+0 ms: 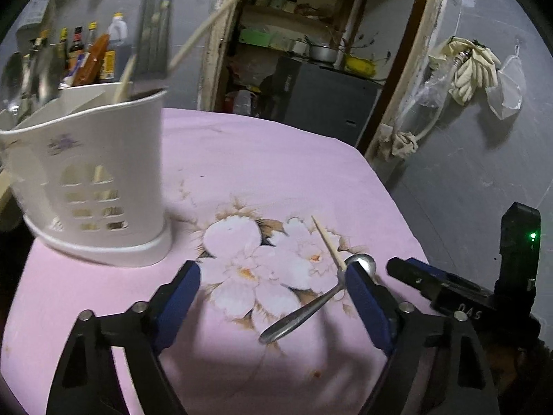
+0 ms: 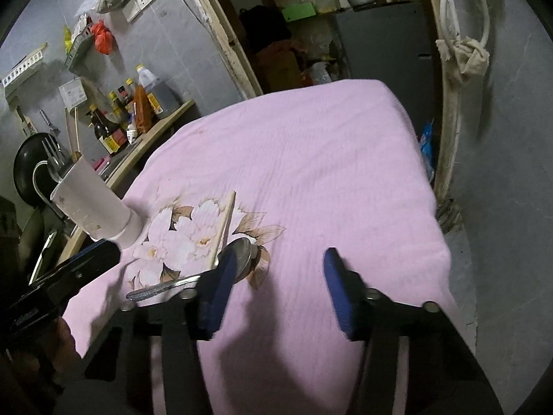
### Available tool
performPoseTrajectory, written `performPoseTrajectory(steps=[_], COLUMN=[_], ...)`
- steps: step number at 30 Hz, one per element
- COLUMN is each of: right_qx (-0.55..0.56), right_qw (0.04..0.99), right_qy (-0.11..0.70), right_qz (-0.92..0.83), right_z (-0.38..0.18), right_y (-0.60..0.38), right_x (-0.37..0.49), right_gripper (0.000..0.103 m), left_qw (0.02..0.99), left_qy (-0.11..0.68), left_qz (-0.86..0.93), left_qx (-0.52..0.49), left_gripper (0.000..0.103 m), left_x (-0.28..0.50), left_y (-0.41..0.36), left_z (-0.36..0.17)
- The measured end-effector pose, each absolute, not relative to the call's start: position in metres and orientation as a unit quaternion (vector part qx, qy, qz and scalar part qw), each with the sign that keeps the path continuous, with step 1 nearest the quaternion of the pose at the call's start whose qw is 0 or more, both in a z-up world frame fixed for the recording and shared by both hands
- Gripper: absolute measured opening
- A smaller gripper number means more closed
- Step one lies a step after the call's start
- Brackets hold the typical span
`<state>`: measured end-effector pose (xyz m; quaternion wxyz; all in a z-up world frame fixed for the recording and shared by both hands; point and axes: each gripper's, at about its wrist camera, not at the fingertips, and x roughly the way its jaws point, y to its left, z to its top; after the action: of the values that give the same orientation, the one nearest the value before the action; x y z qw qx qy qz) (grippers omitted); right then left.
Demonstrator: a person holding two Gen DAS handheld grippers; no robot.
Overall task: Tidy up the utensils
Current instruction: 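Grasp a chopstick with the left tool while the right tool grasps a spoon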
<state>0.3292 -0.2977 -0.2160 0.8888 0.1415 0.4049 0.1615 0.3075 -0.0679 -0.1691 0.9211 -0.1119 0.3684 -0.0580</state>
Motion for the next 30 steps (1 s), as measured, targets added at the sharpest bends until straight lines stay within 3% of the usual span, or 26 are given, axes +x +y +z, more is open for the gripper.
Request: performPoseTrajectory(steps=[6,10,18,26,28,30], right_qx=[0.161,0.168,0.171,0.153,0.152,0.152], right_qw=[0.878,0.872,0.867,0.866,0.866,0.866], right_qy=[0.417,0.422,0.428,0.432,0.433,0.432], right_qz=[0.173,0.183,0.190,0.199,0.201,0.201], right_z=[-0.223,-0.228,-0.232,-0.229,-0.229,-0.228], right_y=[-0.294,-0.291,-0.289,-0.282,-0.282,-0.282], right_x=[0.340,0.345,0.347,0.349,0.349,0.349], right_gripper=[0.028,0.027,0.015,0.013,0.004,0.004], left_qw=[0.913,0.906,0.888,0.872,0.868,0.865], left_qy=[0.382,0.392,0.423,0.449,0.456,0.460], left_qz=[-0.087,-0.108,-0.141,-0.162,-0.163,-0.163], left_qx=[-0.117,-0.115,-0.116,-0.107,-0.112,-0.118], left_gripper=[0.054,0.046,0.028,0.016,0.015,0.014], left_x=[0.333,0.350,0.376,0.387,0.390,0.393], left_y=[-0.078,-0.086,-0.102,-0.114,-0.114,-0.112], left_z=[-0.177,-0.182,-0.195,-0.203,-0.205,-0.207])
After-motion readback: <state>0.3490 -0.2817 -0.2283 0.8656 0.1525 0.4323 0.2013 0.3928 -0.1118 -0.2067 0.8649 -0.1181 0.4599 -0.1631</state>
